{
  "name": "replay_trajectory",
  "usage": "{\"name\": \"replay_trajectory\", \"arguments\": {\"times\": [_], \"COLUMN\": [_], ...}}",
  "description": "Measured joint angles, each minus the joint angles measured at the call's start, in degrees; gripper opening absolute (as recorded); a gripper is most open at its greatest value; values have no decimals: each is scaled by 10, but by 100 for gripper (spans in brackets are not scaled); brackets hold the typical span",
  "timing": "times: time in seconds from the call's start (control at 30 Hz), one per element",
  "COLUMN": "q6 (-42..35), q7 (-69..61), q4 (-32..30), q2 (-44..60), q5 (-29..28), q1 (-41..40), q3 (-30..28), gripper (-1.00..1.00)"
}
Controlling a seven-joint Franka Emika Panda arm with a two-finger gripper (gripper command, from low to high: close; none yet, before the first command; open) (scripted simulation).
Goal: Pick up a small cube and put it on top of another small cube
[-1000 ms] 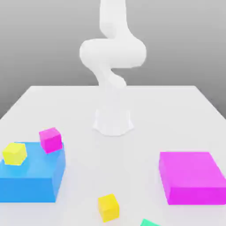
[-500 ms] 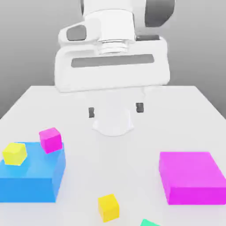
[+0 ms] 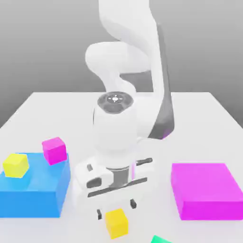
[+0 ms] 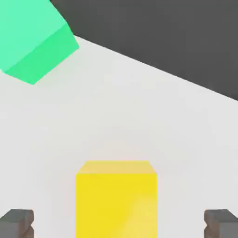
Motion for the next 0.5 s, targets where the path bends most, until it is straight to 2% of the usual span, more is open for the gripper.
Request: {"name": "replay_trajectory", "arguments": {"times": [0.03,0.27,0.43,0.5], "q6": [11,11,-61,-94], "q7": [-3,-2,21,38], "q4": [3,3,-16,9], "q2": [14,14,-77,-83], "q5": [4,3,-27,-33], "q1": [-4,-5,11,23], "q3": [5,5,-16,-12], "gripper": [-100,-100,-100,-100]}}
